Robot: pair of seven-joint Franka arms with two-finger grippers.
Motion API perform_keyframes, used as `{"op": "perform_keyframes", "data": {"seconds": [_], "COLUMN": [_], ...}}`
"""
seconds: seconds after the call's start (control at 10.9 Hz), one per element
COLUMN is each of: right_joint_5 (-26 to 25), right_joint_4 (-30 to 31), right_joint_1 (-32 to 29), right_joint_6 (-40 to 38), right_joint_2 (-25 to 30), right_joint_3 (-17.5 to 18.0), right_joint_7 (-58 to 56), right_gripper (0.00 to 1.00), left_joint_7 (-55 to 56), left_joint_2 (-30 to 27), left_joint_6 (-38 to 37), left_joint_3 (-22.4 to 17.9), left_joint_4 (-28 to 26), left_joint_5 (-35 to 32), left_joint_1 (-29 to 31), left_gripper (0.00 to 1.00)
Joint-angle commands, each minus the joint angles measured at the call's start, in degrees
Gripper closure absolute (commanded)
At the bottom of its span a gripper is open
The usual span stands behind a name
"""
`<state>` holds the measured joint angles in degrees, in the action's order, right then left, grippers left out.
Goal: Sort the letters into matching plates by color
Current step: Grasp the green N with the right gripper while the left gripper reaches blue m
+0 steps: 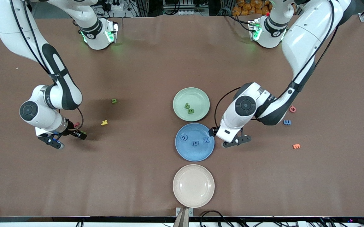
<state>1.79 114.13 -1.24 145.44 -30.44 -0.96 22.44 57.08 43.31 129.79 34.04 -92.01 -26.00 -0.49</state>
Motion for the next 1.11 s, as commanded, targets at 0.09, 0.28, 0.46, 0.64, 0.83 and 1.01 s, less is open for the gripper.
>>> {"op": "perform_keyframes", "data": {"seconds": [0.09, 0.28, 0.46, 0.64, 0.83, 1.01], "right_joint_5": [-1.09, -1.18, -1.18, -1.18, -1.27, -1.27], "right_joint_4": [1.18, 1.45, 1.45, 1.45, 1.36, 1.27], "right_joint_1": [-0.16, -0.16, -0.16, -0.16, -0.16, -0.16], "right_joint_6": [3.88, 4.24, 4.33, 4.24, 4.16, 3.81], "right_joint_2": [-1.02, -1.37, -1.64, -1.73, -1.73, -1.73], "right_joint_3": [0.26, 0.26, 0.26, 0.17, 0.17, 0.26], "right_joint_7": [0.23, -1.60, -2.31, -2.40, -2.58, -2.58], "right_gripper": [0.30, 0.39, 0.45, 0.63, 0.88, 1.00], "left_joint_7": [-4.95, -8.63, -14.77, -18.30, -22.42, -27.96], "left_joint_2": [-5.42, -7.52, -10.42, -12.71, -14.82, -16.06], "left_joint_6": [-0.50, -0.50, -0.41, -0.41, -0.41, -0.41], "left_joint_3": [0.32, 0.41, 0.58, 0.59, 0.59, 0.59], "left_joint_4": [-6.94, -9.83, -13.70, -17.48, -20.38, -22.15], "left_joint_5": [-0.02, -0.02, -0.02, -0.02, -0.02, -0.02], "left_joint_1": [4.17, 6.80, 10.57, 12.70, 15.94, 18.93], "left_gripper": [0.00, 0.00, 0.00, 0.00, 0.00, 0.00]}}
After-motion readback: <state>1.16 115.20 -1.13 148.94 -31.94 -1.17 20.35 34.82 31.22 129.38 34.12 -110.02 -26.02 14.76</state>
